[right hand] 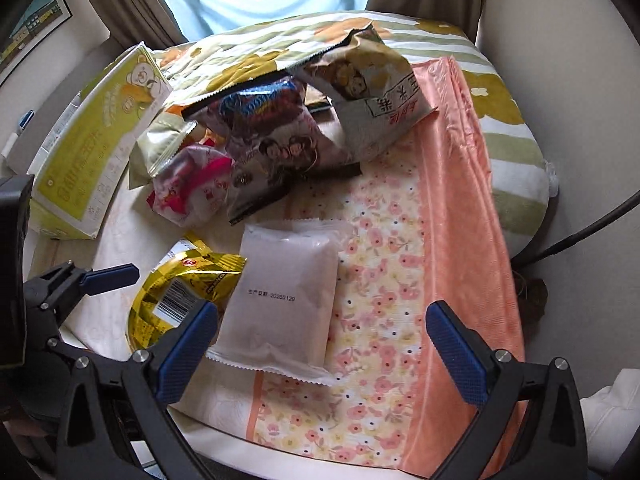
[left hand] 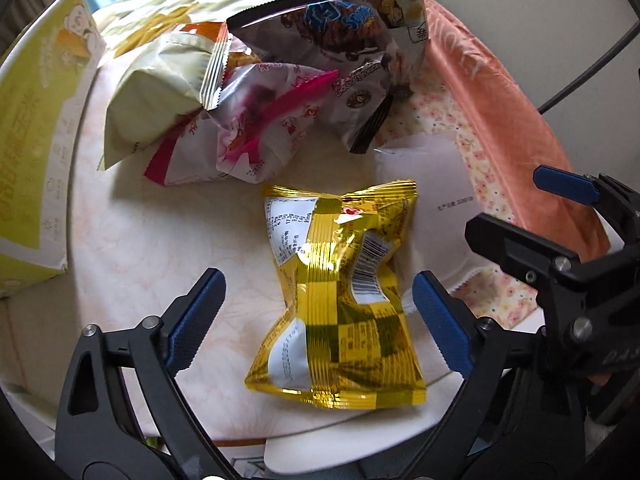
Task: Organize snacks
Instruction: 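Grasp the gold bag with the left tool while the right tool grasps the white pastry packet, then carry the gold bag and white packet over the cardboard box and open both tools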
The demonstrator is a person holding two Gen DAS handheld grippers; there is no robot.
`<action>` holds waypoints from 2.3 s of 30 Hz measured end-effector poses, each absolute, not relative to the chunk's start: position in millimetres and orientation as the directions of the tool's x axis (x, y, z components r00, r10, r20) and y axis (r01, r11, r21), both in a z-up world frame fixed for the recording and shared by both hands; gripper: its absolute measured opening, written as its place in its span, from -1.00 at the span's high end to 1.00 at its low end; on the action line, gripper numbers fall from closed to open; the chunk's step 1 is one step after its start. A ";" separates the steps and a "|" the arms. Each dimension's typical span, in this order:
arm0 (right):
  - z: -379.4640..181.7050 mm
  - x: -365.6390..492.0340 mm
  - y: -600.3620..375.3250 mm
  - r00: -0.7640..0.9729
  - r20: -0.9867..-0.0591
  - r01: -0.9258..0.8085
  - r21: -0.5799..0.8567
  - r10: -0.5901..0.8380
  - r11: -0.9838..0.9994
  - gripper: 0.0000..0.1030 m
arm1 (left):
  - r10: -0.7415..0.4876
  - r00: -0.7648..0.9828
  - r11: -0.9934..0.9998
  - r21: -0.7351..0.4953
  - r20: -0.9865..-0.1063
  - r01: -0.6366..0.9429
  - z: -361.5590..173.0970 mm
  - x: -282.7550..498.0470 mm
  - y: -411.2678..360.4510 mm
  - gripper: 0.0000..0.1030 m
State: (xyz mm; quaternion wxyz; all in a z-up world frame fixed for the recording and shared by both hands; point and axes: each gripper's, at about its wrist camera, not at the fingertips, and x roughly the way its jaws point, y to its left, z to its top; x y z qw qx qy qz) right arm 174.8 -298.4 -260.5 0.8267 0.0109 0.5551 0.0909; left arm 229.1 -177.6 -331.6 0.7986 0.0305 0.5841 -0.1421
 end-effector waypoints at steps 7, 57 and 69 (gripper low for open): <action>-270.0 177.3 -294.6 0.359 -0.922 -0.138 0.102 0.146 0.985 -0.99 | -0.192 0.259 0.955 -0.119 -0.947 0.273 -344.5 233.2 -178.6 -0.76; -250.2 177.3 -284.0 0.402 -0.908 -0.110 0.078 0.116 0.991 -0.15 | -0.064 0.382 0.982 0.009 -0.922 0.187 -293.8 232.1 -127.3 -0.05; -160.3 181.4 -266.3 0.524 -0.834 -0.204 0.075 0.174 0.976 -0.15 | -0.060 0.537 0.995 -0.004 -0.842 0.104 -197.3 225.4 -117.9 -0.05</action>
